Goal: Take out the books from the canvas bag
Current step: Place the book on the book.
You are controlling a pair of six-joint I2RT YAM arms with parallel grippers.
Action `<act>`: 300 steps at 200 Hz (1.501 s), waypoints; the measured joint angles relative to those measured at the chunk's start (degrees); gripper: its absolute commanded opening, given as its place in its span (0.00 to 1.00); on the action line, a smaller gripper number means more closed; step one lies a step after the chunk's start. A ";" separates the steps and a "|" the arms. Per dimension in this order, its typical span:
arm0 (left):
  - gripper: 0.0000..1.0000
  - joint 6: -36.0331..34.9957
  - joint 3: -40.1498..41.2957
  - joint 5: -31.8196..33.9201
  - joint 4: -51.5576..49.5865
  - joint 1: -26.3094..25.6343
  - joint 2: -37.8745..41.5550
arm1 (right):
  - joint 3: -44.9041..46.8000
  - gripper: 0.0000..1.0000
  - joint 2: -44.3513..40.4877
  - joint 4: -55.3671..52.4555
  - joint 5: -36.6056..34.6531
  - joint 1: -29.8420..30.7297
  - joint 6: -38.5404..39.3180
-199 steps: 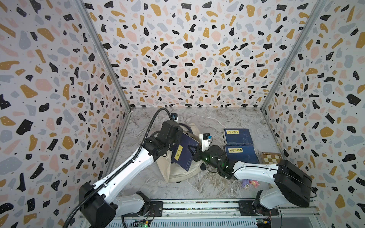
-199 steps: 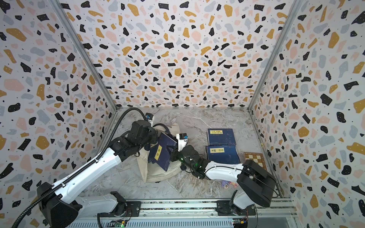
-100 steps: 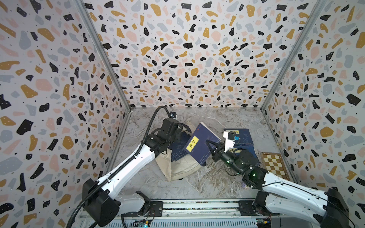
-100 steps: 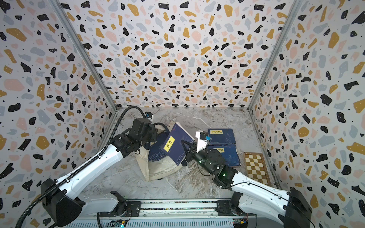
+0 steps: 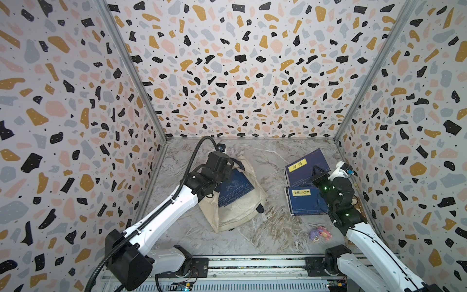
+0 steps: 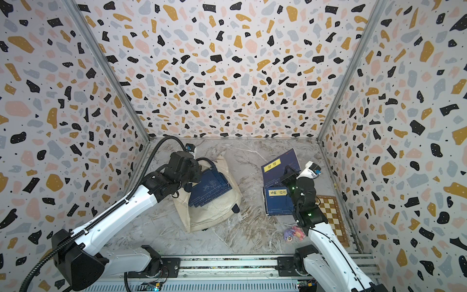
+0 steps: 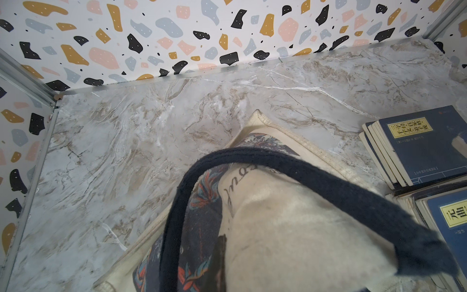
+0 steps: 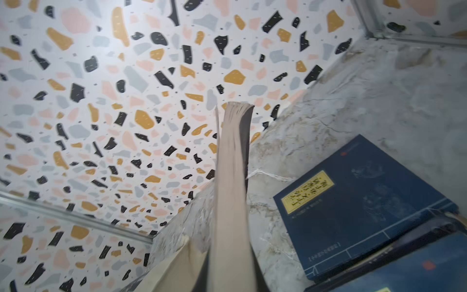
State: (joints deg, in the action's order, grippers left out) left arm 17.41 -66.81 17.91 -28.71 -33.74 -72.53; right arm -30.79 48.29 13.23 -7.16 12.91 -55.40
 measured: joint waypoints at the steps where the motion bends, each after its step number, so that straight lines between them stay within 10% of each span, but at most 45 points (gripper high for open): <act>1: 0.00 0.00 0.00 -0.02 0.00 0.00 0.00 | 0.00 0.00 0.15 0.00 0.13 -0.22 -0.15; 106: 0.00 0.00 0.02 -1.05 -0.31 0.04 0.46 | 0.00 0.00 24.55 9.22 7.78 -9.84 -12.94; 248: 0.00 -0.02 0.02 -1.22 -0.46 -0.02 0.46 | -1.53 0.00 36.81 16.00 7.13 -13.64 -20.22; 300: 0.00 -0.04 0.00 -1.31 -0.48 -0.09 0.46 | -3.78 0.19 39.04 14.56 11.52 -14.93 -19.17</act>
State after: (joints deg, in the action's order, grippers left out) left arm 17.37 -66.81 16.60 -29.19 -33.82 -72.07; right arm -34.57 87.33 27.79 4.36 -2.02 -74.56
